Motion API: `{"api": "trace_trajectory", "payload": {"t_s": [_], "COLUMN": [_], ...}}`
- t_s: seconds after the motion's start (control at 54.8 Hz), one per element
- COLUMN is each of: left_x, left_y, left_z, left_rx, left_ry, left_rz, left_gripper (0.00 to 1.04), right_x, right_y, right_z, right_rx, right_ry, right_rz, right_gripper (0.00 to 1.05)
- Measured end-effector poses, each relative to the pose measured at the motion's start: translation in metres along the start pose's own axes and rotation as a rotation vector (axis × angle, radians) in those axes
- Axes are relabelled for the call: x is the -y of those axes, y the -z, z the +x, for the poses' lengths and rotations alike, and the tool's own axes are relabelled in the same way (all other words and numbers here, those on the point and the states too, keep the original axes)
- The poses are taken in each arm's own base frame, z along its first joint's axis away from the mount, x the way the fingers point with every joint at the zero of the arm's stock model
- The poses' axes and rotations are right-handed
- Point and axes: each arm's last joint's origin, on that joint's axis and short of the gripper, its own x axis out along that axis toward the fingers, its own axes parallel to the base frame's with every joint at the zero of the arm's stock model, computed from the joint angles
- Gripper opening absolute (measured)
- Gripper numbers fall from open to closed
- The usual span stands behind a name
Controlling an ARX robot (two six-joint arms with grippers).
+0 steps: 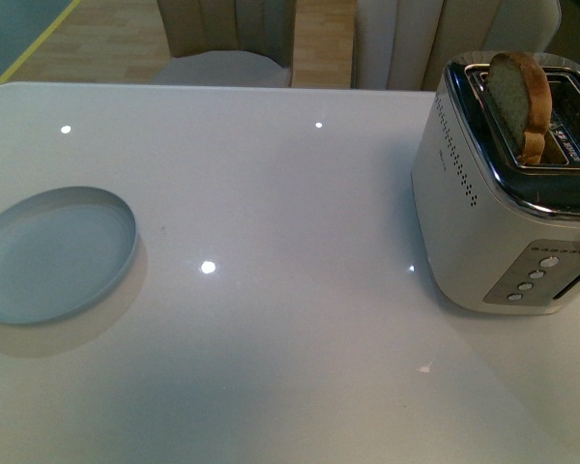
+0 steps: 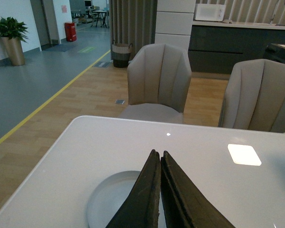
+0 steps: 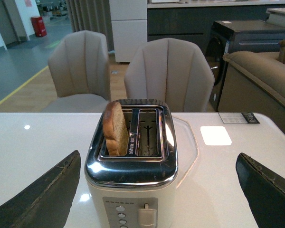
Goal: Left arm holds plate, right arm toasts bread
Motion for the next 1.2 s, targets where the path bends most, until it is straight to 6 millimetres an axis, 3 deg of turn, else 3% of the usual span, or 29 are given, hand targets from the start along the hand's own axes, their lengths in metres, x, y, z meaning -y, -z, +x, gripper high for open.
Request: {"api": "trace_trajectory", "payload": {"t_s": [0.255,0.821,1.204], "left_x": [0.0,0.0,0.0], "left_y": [0.0,0.0,0.0], "left_z": [0.0,0.0,0.0], "left_rx": [0.0,0.0,0.0], "left_ry": [0.0,0.0,0.0], "left_rz": [-0.001,0.001,0.002], "left_gripper": [0.04,0.99,0.98], "right_x": [0.0,0.0,0.0], "right_y": [0.0,0.0,0.0], "right_z": [0.0,0.0,0.0], "right_rx": [0.0,0.0,0.0], "right_ry": [0.0,0.0,0.0], "right_rz": [0.0,0.0,0.0], "right_gripper": [0.96,0.96,0.96]}}
